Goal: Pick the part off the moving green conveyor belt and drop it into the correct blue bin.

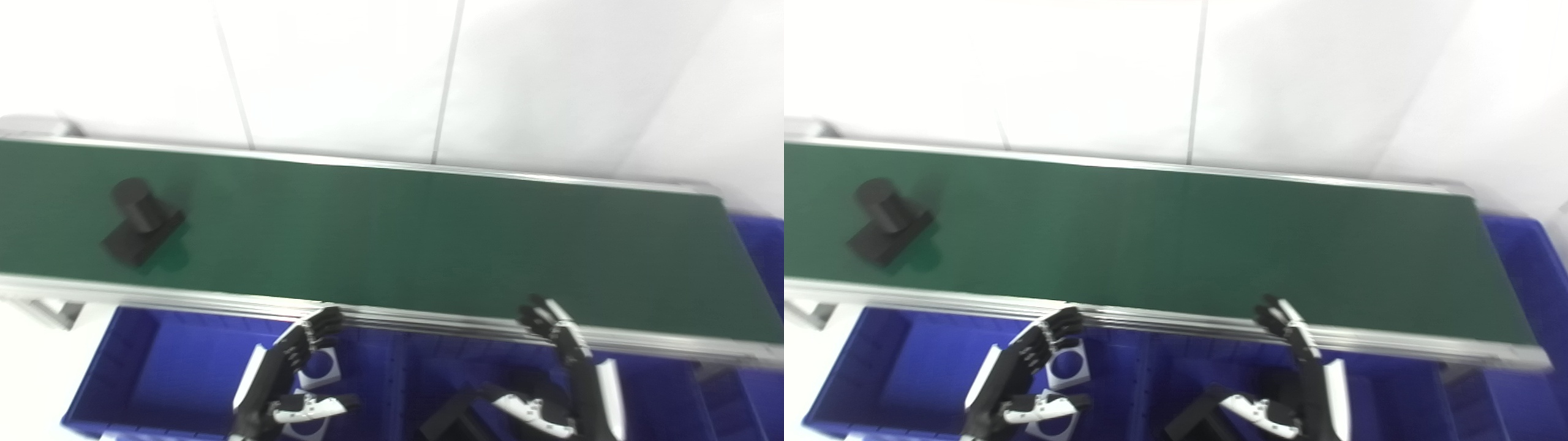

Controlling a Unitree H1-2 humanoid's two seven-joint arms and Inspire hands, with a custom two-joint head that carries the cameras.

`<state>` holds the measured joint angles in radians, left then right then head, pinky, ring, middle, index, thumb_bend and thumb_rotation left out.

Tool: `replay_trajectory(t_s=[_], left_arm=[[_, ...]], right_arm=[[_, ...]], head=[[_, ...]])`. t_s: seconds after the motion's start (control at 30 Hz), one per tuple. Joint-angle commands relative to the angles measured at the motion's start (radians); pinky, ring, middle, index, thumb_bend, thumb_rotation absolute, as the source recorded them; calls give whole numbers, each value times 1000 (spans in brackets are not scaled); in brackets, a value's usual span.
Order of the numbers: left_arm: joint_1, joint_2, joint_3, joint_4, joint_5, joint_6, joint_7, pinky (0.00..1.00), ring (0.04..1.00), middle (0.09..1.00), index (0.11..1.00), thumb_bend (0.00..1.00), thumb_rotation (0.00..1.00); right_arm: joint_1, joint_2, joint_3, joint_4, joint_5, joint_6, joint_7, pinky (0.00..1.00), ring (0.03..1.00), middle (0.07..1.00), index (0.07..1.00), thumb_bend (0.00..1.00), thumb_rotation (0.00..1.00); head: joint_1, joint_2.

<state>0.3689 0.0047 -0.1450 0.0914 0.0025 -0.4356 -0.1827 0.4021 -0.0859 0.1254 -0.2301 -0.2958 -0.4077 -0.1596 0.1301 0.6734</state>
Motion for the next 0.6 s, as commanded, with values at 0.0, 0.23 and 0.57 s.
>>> replay_trajectory(t_s=[0.0, 0.23, 0.57], left_arm=[[-11, -14, -11, -4, 10, -34, 20, 725, 776, 797, 777, 820, 7], [-26, -19, -36, 18, 36, -34, 55, 681, 748, 777, 760, 843, 1], [-47, 2, -75, 49, 60, -34, 117, 673, 742, 777, 746, 884, 27]], right_arm=[[-33, -7, -13, -67, 16, -1, 23, 775, 769, 789, 869, 788, 251], [-126, -27, -50, -140, 16, 106, 85, 688, 731, 776, 860, 781, 284], [-259, -41, -34, -151, -3, 240, 182, 659, 707, 763, 855, 815, 254]], head=[[5, -14], [53, -52], [42, -105]])
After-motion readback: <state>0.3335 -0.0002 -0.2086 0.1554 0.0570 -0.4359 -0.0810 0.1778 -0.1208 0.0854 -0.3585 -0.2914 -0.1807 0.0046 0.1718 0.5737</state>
